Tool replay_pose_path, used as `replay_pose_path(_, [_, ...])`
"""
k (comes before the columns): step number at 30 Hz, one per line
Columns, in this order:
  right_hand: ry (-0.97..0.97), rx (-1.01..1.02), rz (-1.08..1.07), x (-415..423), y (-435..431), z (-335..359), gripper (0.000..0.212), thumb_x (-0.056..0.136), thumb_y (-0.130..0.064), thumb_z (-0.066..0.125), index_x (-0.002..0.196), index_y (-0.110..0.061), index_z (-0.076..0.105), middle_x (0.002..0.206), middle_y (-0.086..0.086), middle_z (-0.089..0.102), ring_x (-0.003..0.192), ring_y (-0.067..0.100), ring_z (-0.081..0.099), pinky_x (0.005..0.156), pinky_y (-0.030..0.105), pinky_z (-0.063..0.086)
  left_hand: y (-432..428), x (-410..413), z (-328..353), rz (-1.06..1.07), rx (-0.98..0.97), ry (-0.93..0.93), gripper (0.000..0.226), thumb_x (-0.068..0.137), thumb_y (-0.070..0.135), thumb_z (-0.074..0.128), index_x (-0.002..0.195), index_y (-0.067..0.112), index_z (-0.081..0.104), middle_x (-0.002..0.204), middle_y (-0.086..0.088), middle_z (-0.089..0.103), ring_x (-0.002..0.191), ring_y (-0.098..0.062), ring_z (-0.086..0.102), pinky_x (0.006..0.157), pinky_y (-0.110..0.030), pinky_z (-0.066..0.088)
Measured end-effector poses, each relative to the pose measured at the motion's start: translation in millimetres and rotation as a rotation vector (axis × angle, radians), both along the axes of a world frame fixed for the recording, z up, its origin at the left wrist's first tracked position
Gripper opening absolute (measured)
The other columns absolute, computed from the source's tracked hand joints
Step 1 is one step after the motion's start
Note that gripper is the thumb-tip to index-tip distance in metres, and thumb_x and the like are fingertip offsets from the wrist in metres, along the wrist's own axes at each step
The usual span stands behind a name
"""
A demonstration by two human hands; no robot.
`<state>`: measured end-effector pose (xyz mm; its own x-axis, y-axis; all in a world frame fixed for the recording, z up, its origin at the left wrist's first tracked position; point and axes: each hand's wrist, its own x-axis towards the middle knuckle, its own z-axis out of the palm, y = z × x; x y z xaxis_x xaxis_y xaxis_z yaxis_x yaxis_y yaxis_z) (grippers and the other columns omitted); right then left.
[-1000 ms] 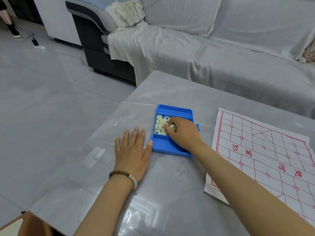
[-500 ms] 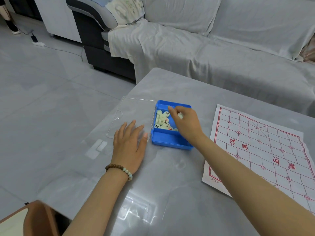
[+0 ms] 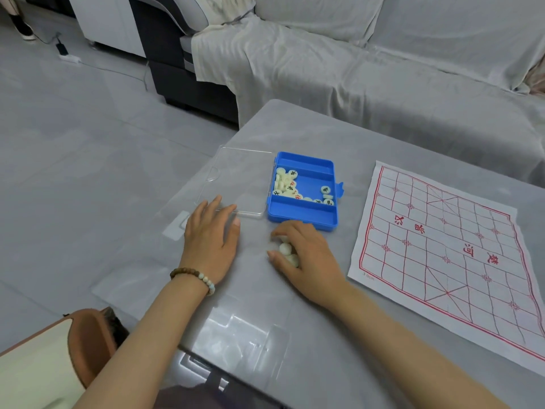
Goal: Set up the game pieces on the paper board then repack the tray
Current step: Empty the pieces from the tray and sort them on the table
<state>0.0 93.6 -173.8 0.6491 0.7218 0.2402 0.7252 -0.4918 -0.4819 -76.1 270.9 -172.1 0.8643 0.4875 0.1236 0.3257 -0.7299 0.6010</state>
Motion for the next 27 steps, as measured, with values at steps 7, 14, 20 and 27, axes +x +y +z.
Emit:
replay_pose_path(7, [0.025, -0.256, 0.051, -22, -11, -6, 0.070, 0.089, -0.057, 0.014, 0.150, -0.024, 0.005, 0.158, -0.009, 0.002, 0.143, 0.002, -0.004, 0.116, 0.021, -0.005, -12, -10, -2, -0.161, 0.104, 0.086, 0.058, 0.092, 0.045, 0.012, 0.147, 0.026, 0.017, 0.156, 0.005, 0.011, 0.143, -0.015, 0.005, 0.114, -0.029, 0.001])
replay_pose_path(14, [-0.095, -0.346, 0.177, -37, -2, -1, 0.065, 0.093, -0.051, 0.016, 0.150, -0.023, 0.005, 0.155, -0.011, -0.004, 0.141, 0.002, -0.012, 0.112, 0.022, -0.017, -13, -9, 1, -0.172, 0.112, 0.131, 0.053, 0.097, 0.041, 0.011, 0.147, 0.026, 0.011, 0.156, 0.005, 0.004, 0.143, -0.013, -0.001, 0.114, -0.031, -0.003])
replay_pose_path(20, [0.103, 0.056, -0.022, -10, -11, 10, 0.053, 0.095, -0.044, 0.035, 0.143, -0.022, 0.033, 0.153, -0.009, 0.026, 0.141, 0.003, 0.018, 0.117, 0.026, 0.012, -3, -4, 2, -0.136, 0.096, 0.119, 0.052, 0.098, 0.042, 0.015, 0.148, 0.025, 0.012, 0.156, 0.005, 0.007, 0.144, -0.016, 0.000, 0.116, -0.034, -0.001])
replay_pose_path(27, [0.149, -0.066, -0.291, 73, 30, 34, 0.054, 0.094, -0.052, 0.038, 0.130, -0.013, 0.047, 0.137, 0.001, 0.046, 0.125, 0.018, 0.042, 0.099, 0.030, 0.033, 0, 8, -1, -0.102, 0.085, 0.139, 0.051, 0.099, 0.039, 0.017, 0.148, 0.025, 0.013, 0.156, 0.006, 0.009, 0.143, -0.016, -0.001, 0.116, -0.035, -0.002])
